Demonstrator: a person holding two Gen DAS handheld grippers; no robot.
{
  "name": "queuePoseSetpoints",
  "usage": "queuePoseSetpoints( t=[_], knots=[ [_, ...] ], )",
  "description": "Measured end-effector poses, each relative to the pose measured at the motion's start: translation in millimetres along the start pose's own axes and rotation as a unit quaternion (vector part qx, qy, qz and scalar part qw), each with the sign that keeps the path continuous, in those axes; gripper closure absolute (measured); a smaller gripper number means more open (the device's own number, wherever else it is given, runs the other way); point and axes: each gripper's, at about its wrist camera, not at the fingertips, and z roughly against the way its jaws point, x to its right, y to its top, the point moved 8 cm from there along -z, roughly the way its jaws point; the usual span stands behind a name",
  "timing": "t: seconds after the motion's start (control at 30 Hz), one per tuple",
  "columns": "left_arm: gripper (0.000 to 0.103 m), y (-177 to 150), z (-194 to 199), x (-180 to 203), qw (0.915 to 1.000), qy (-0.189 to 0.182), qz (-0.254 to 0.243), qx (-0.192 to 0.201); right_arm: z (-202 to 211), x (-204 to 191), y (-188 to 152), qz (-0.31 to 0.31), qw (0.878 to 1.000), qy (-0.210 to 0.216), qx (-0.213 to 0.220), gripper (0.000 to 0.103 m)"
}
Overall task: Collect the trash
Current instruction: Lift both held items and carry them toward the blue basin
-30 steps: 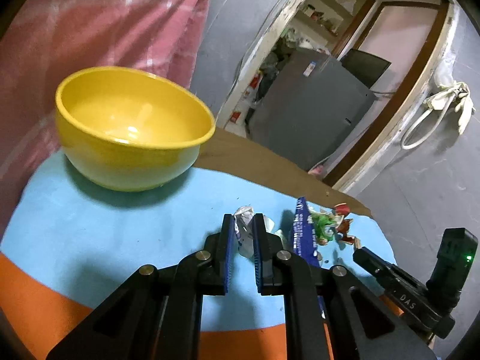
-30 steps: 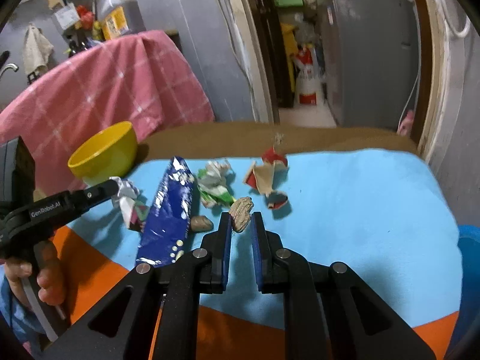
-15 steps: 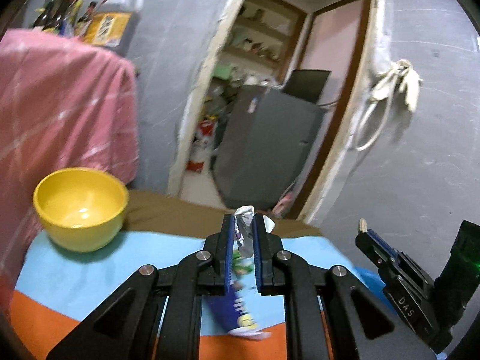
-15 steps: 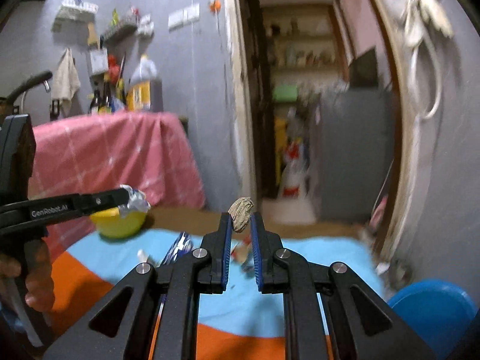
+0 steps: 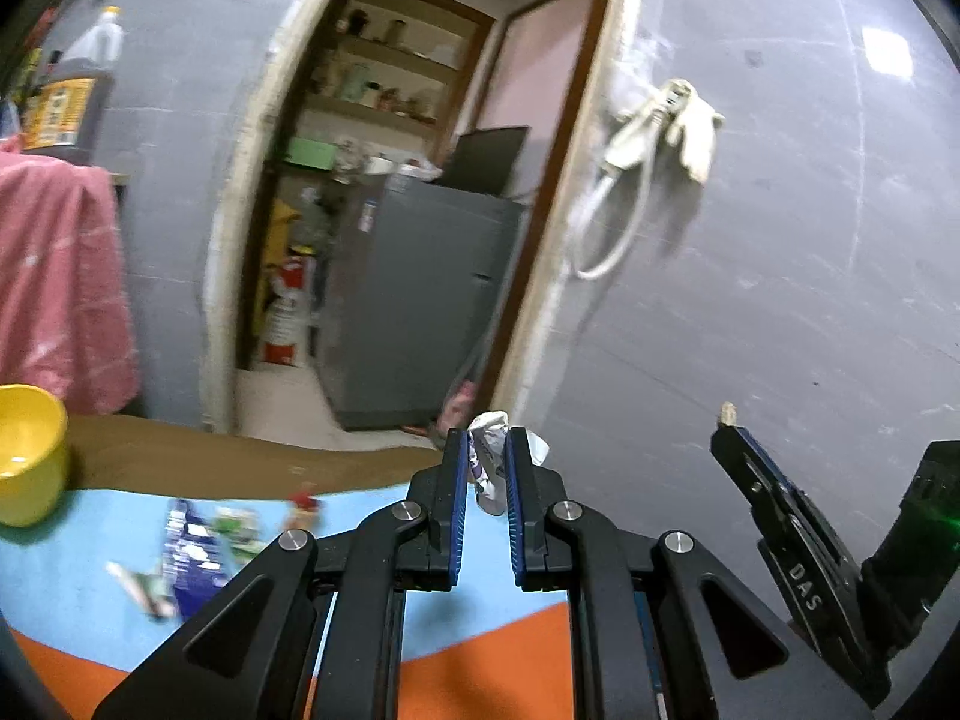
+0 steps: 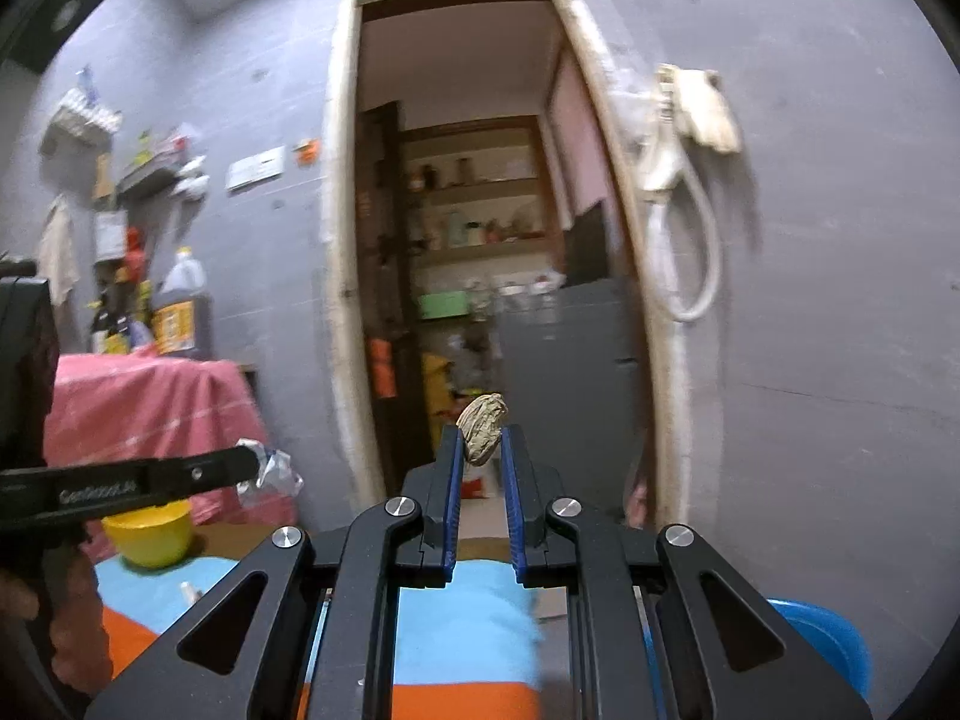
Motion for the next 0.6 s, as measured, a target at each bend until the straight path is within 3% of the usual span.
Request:
queuePoseSetpoints(
  t=[0.33, 0.6],
  knots=[
    [0.094, -27.9, -60.2, 73.0, 0.9955, -0.066, 0.011, -0.067, 20.3, 100.9, -11.8, -0.092, 0.991, -0.094, -0.027, 0.092],
    [0.093, -67.0, -104.7, 99.7, 0.9847, -0.085, 0.028, -0.149, 23.0, 154.3, -42.4, -0.14, 0.976, -0.137, -0.096, 0.092]
  ],
)
